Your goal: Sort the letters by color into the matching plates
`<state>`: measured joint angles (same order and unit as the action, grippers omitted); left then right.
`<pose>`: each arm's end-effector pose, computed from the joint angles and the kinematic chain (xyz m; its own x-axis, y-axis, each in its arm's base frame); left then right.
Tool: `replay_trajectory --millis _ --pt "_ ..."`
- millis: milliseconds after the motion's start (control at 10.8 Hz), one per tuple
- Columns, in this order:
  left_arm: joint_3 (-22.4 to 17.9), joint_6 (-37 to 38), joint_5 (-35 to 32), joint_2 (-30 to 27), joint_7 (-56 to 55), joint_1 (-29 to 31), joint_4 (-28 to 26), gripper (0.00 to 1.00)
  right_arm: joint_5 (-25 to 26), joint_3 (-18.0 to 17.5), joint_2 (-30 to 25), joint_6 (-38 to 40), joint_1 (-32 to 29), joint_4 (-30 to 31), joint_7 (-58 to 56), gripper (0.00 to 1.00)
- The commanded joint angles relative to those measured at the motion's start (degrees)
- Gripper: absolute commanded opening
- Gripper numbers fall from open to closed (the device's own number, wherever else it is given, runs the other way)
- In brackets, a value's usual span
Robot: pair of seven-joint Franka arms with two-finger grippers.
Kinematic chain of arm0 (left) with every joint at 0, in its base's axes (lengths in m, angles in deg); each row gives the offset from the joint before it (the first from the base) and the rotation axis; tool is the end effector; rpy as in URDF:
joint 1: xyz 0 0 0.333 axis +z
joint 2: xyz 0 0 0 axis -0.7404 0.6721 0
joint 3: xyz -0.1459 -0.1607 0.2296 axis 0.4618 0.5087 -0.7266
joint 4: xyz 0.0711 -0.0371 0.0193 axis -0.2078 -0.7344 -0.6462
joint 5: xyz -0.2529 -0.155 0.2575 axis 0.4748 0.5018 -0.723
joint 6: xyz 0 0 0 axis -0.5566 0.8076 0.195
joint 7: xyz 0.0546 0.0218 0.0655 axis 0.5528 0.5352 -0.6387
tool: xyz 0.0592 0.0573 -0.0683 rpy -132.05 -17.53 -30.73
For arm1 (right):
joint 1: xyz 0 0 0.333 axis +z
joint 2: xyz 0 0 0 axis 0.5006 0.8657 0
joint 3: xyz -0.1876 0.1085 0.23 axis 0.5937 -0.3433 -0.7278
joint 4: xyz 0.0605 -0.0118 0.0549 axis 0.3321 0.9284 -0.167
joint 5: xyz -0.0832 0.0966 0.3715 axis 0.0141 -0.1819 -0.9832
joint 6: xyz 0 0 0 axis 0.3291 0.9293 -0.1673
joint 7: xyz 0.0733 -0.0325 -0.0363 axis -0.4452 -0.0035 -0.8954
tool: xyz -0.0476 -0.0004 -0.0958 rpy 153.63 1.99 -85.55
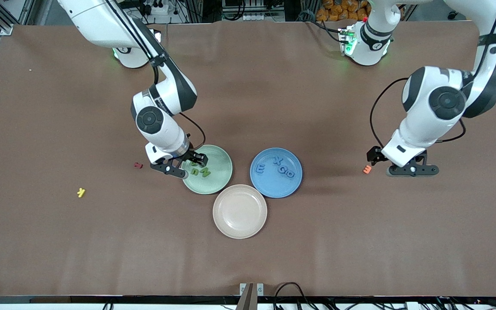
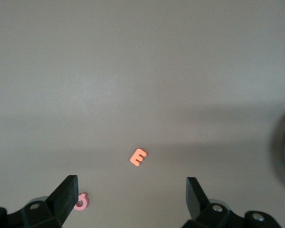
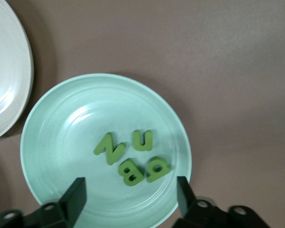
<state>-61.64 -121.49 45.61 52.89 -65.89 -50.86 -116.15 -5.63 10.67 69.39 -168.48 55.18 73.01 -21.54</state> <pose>0.5798 -0.1127 0.3796 0.9961 -0.0399 0.0790 -0.0349 -0.9974 -0.0631 0.5510 0.2984 0.2515 0.9505 -0.3085 -0.0374 -0.3107 -0.9459 -0.0941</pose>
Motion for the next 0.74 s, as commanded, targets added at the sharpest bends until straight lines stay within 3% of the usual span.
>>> replay_trajectory --millis 0,277,462,647 --pt "-2.8 3.8 8.0 -6.9 7.6 -0.8 -0.6 1.0 -0.1 2.9 -0.3 2.3 -1.9 -1.2 -10.5 1.0" --pt "-4.4 11.2 9.6 -7.4 10.2 -1.0 5.4 1.0 0.0 6.3 -0.2 2.3 -6.4 -1.2 -22.3 1.0" --pt "-4.4 14.5 9.6 -9.0 10.3 -1.0 7.2 1.0 1.7 6.7 -0.5 2.8 -11.3 -1.3 -30.7 1.0" --pt "-4.9 21.3 10.0 -8.7 10.3 -1.0 13.5 1.0 3.2 6.8 -0.9 4.2 -15.6 -2.3 -35.2 1.0"
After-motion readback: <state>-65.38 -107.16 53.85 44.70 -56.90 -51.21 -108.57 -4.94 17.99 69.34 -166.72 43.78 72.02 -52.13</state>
